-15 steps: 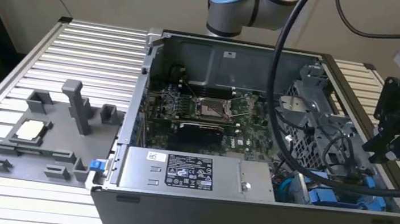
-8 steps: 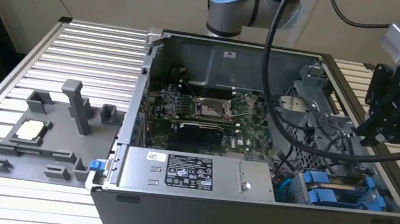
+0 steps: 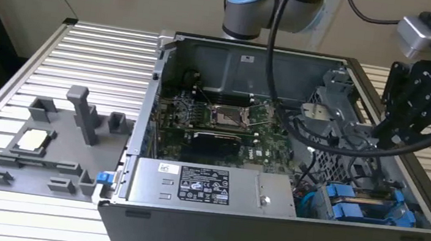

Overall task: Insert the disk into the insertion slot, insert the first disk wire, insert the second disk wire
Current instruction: 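Insert the second disk wire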

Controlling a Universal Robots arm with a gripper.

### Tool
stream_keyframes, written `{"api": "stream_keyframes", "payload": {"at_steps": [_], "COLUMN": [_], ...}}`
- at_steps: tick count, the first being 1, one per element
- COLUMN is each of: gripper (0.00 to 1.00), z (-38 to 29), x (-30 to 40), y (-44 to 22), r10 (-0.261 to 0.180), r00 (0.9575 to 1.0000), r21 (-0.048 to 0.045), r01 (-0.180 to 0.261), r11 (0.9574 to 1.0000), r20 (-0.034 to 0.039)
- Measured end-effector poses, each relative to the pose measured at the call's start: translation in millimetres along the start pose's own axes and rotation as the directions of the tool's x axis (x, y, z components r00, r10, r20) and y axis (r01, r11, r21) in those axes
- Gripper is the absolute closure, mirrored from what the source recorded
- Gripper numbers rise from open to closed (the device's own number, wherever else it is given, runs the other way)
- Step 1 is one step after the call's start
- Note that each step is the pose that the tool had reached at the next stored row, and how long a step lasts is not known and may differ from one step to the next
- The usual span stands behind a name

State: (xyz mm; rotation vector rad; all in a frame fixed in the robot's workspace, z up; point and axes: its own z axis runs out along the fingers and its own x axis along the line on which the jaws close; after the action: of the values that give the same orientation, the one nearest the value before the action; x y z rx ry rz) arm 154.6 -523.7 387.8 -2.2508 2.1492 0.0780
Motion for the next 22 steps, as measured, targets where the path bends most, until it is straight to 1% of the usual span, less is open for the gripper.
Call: {"api": "stream_keyframes", "payload": {"at_steps": [7,8,9,14,17,18,20,21,22], "gripper": [0.73,0.73,0.73,0.73,0.73,0.73,0.73,0.73,0.73], "z": [1.0,1.2,1.6,4.7,6.3,7.2,9.4,10.6,11.9], "x": [-4.3,-5.5,-7.6,-18.8,-21.5,-22.7,-25.1,-25.8,-26.5], "y": [31.2,35.2,37.1,43.1,44.8,45.5,47.8,49.6,52.6], "r10": [0.000,0.000,0.000,-0.009,-0.021,-0.025,-0.030,-0.031,-0.031], "r00": [1.0000,1.0000,1.0000,0.9997,0.9988,0.9985,0.9981,0.9980,0.9979], "r21": [0.0082,0.0094,0.0097,0.0102,0.0087,0.0084,0.0103,0.0128,0.0179], "r01": [0.000,0.000,0.000,0.009,0.021,0.026,0.030,0.031,0.032], "r11": [1.0000,1.0000,1.0000,0.9999,0.9997,0.9996,0.9995,0.9994,0.9993], "r20": [-0.0003,-0.0007,-0.0025,-0.0233,-0.0439,-0.0485,-0.0545,-0.0559,-0.0565]}}
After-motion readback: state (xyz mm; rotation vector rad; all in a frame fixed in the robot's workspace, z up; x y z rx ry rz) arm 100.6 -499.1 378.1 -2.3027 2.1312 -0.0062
